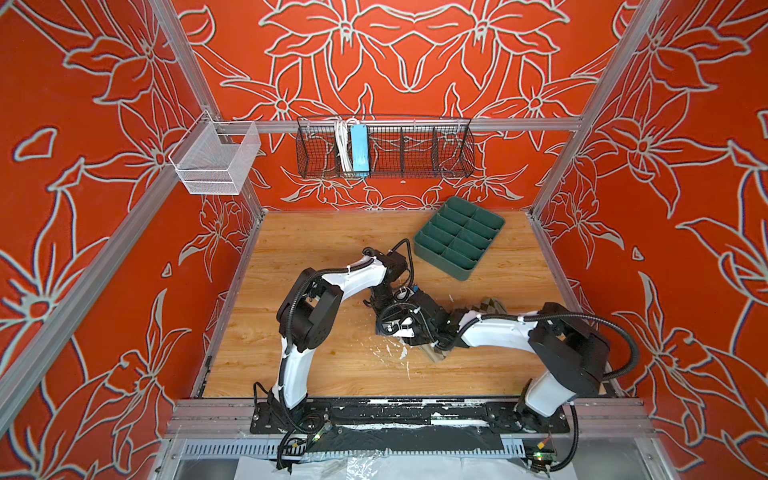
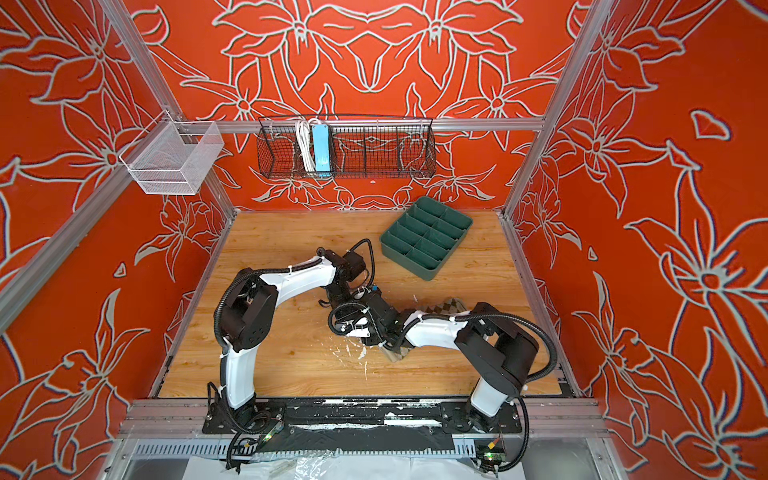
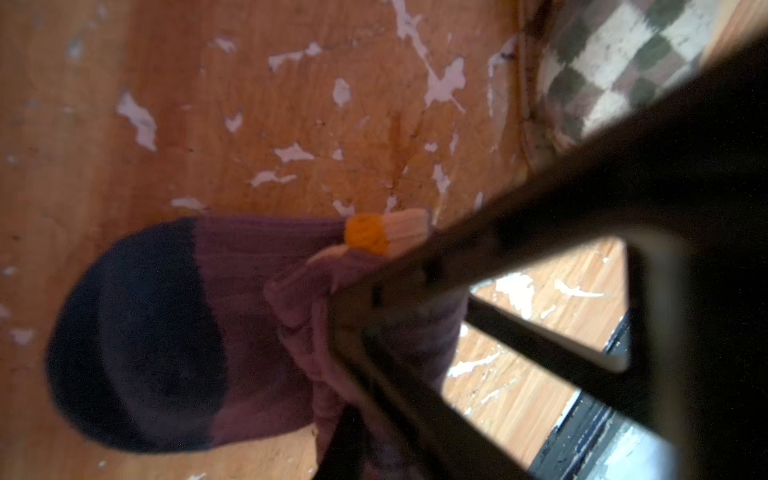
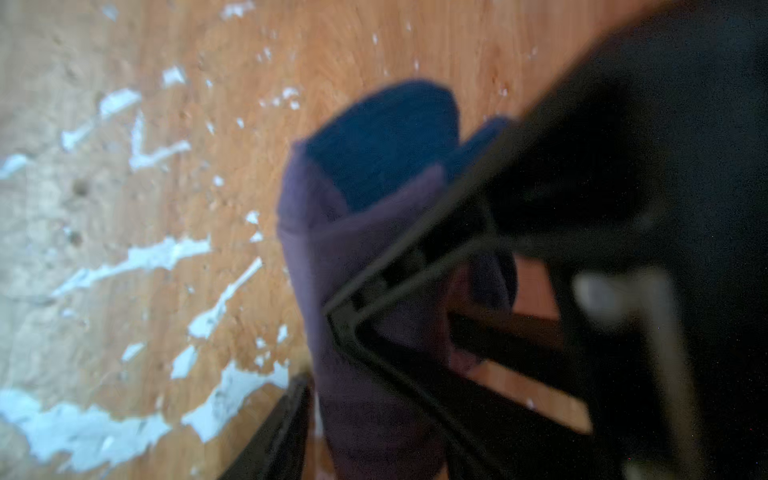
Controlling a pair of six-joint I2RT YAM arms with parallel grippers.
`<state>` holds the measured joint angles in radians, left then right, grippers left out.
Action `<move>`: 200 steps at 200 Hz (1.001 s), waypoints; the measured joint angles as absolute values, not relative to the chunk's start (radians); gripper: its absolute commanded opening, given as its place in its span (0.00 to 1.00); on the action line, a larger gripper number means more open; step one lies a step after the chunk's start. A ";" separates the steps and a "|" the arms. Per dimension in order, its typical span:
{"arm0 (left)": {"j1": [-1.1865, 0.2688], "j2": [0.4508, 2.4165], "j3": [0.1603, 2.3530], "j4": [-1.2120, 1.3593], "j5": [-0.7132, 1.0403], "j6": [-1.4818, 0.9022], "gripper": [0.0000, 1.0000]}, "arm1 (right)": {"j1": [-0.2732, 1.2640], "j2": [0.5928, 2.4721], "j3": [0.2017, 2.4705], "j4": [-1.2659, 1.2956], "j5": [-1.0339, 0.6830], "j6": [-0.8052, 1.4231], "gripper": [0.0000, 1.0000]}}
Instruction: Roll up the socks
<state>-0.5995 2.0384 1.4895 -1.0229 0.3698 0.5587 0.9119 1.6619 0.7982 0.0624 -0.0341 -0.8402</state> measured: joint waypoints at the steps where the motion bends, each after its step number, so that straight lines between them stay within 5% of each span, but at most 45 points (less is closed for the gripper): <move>1: -0.599 2.038 1.489 -1.023 0.370 0.559 0.18 | 0.912 1.662 0.799 0.061 -0.035 -0.842 0.32; 29: -0.593 2.035 1.486 -1.021 0.377 0.551 0.30 | 0.910 1.671 0.843 -0.019 -0.052 -0.853 0.15; 80: -0.583 1.916 1.378 -0.975 0.332 0.531 0.50 | 0.908 1.681 0.950 -0.213 -0.168 -0.862 0.07; 200: -0.563 1.269 1.043 -0.759 0.028 0.440 0.57 | 0.896 1.829 1.176 -0.508 -0.350 -0.800 0.02</move>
<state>-0.5629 1.2686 1.0431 -0.7586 0.0284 0.4400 0.8959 1.8290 1.1763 -0.5079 -0.3496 -0.8001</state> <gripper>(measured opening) 0.573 0.212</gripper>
